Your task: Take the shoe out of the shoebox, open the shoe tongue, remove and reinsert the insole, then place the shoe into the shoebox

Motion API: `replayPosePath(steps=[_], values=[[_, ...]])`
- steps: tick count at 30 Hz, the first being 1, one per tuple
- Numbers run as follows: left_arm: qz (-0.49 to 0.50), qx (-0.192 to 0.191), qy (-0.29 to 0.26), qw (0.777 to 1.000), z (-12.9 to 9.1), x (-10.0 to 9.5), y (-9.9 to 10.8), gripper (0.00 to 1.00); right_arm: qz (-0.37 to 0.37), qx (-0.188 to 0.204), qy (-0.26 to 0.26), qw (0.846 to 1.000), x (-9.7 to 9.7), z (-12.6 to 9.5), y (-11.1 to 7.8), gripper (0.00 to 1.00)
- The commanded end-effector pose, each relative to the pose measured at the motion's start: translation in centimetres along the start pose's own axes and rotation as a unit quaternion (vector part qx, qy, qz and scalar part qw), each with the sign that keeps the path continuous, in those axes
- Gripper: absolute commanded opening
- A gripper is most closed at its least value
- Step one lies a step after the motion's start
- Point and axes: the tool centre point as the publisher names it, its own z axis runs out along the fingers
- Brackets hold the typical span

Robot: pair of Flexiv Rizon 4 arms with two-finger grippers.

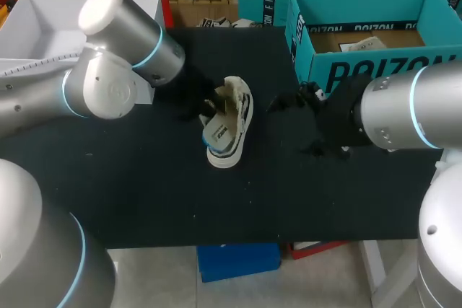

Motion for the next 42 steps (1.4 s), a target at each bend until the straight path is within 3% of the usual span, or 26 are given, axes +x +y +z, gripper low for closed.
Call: replayPosePath(steps=[1,24,33,42], values=[[-0.002,-0.002,0.005,1.000,0.1,-0.1,-0.1,0.00,0.002,-0.056,-0.001,0.998,0.2,0.6,-0.5,1.00],[0.015,0.005,-0.016,1.000,-0.9,-0.8,-2.4,0.00,0.002,-0.056,-0.001,0.998,0.2,0.6,-0.5,1.00],[0.019,-0.016,-0.024,0.999,0.2,-0.2,-0.7,0.00,0.002,-0.056,-0.001,0.998,0.2,0.6,-0.5,1.00],[0.030,-0.039,-0.032,0.998,0.4,-1.4,0.4,0.00,0.002,-0.056,-0.001,0.998,0.2,0.6,-0.5,1.00]])
